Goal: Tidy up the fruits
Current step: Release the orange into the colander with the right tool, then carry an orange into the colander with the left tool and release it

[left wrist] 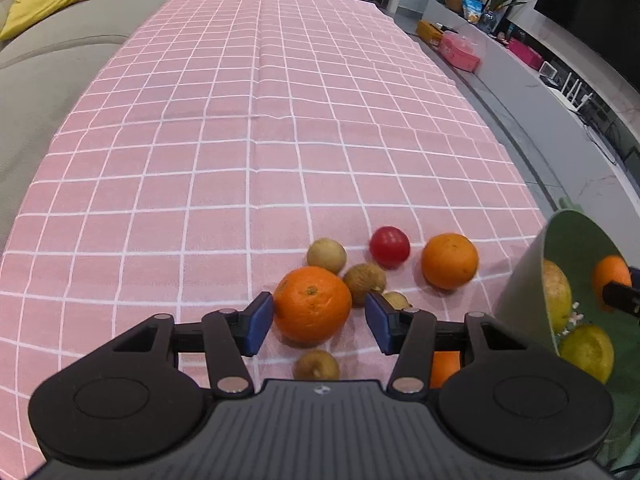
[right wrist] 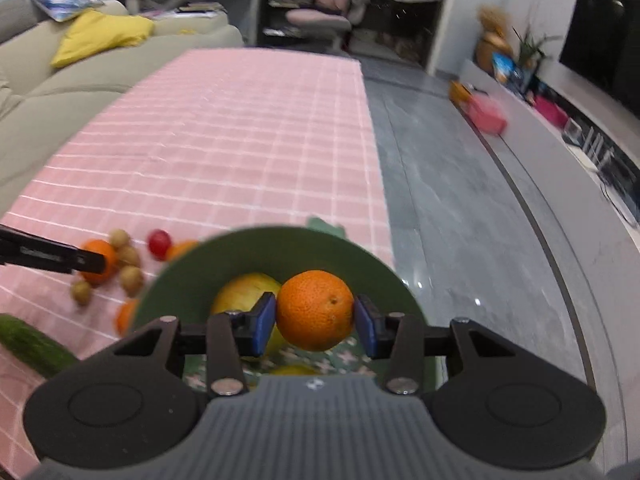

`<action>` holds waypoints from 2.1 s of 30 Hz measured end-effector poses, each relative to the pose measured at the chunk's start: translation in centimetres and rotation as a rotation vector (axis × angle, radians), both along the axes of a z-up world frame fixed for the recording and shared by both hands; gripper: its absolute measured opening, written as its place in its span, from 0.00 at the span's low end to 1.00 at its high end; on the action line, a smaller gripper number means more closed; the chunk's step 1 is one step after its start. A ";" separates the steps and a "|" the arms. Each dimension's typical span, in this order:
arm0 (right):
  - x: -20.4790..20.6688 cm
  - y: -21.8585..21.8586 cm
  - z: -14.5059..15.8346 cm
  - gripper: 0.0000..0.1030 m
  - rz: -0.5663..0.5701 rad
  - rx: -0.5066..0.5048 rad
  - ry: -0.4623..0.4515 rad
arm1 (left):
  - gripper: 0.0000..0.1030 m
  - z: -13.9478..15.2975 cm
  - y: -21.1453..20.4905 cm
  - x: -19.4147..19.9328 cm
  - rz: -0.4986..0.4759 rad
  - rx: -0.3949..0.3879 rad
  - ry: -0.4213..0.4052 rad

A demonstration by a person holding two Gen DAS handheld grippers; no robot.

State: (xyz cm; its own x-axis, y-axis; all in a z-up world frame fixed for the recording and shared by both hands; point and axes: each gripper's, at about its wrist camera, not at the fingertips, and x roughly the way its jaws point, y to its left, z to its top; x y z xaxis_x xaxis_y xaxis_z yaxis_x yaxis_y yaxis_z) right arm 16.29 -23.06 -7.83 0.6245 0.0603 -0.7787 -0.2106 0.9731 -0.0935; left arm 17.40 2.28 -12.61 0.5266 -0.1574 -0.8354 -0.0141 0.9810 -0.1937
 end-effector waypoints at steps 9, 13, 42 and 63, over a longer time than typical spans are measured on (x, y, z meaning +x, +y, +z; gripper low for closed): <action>1.5 -1.0 -2.7 0.39 -0.047 0.041 0.069 | 0.50 -0.7 1.0 0.5 0.031 -0.051 0.023; 1.8 -1.3 -3.2 0.39 -0.054 0.065 0.096 | 0.49 -0.1 0.6 0.4 0.021 -0.023 0.013; -2.3 -4.5 0.5 0.45 -0.153 0.198 0.032 | 0.49 5.5 -13.1 -2.4 -0.489 -0.033 -0.012; -1.9 -5.4 -0.6 0.47 -0.181 0.257 0.069 | 0.51 2.4 -17.0 -2.9 -0.621 0.163 0.050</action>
